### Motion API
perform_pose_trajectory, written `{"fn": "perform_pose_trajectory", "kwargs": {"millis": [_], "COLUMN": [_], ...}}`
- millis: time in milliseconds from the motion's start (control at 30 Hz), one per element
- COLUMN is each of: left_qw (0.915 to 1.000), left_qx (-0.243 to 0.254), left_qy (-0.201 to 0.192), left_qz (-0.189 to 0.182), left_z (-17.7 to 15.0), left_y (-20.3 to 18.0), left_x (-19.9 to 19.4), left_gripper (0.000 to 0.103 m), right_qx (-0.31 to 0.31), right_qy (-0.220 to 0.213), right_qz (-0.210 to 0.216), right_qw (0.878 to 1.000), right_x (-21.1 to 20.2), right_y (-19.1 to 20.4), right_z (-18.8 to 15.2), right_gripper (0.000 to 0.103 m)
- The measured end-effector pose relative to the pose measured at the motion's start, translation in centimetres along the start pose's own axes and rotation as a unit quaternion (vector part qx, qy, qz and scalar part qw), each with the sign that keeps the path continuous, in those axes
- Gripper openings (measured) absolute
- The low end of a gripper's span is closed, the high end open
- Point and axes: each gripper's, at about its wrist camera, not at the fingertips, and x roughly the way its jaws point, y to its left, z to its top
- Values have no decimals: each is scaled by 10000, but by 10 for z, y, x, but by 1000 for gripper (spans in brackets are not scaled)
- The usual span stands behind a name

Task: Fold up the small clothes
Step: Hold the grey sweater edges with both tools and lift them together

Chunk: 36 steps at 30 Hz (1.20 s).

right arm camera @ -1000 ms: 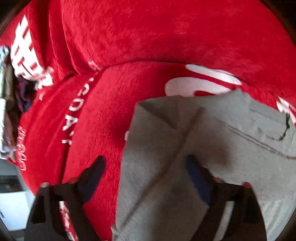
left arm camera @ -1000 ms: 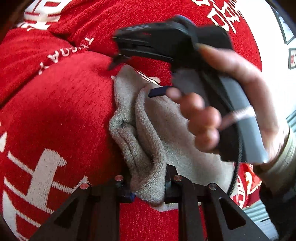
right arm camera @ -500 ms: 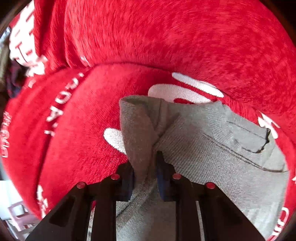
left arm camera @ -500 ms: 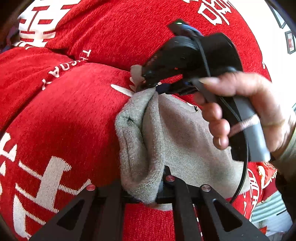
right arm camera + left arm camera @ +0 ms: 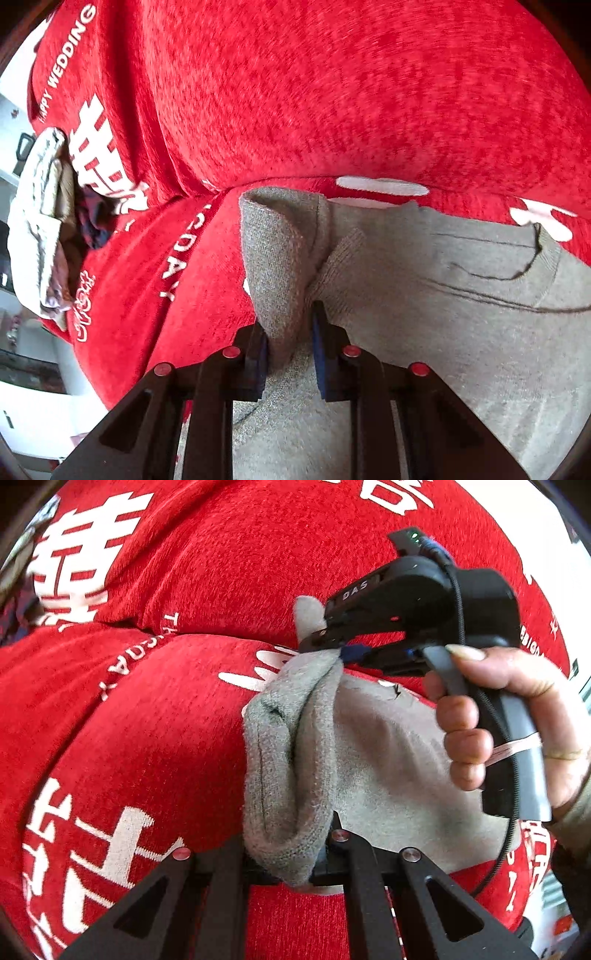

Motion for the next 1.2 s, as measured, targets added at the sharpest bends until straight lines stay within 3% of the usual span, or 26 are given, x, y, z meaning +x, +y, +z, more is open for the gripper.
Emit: {"fn": "perform_pose_trajectory", "kwargs": {"millis": [433, 1200], "left_qw": [9971, 9908], "left_qx": [395, 1142], "left_qy": [184, 233], "left_qz": [619, 692], "left_z": [12, 13], "left_y": [-36, -118], "left_x": [-2, -12], "left_gripper": [9, 9], "right_qx": [122, -110], "right_qy": [-178, -257], "right_qz": [346, 459], "right_qw": [9992, 9986], "right_x": [-29, -79], "right_y": [-27, -61], "right_z": [-5, 0], "right_gripper": [22, 22]}}
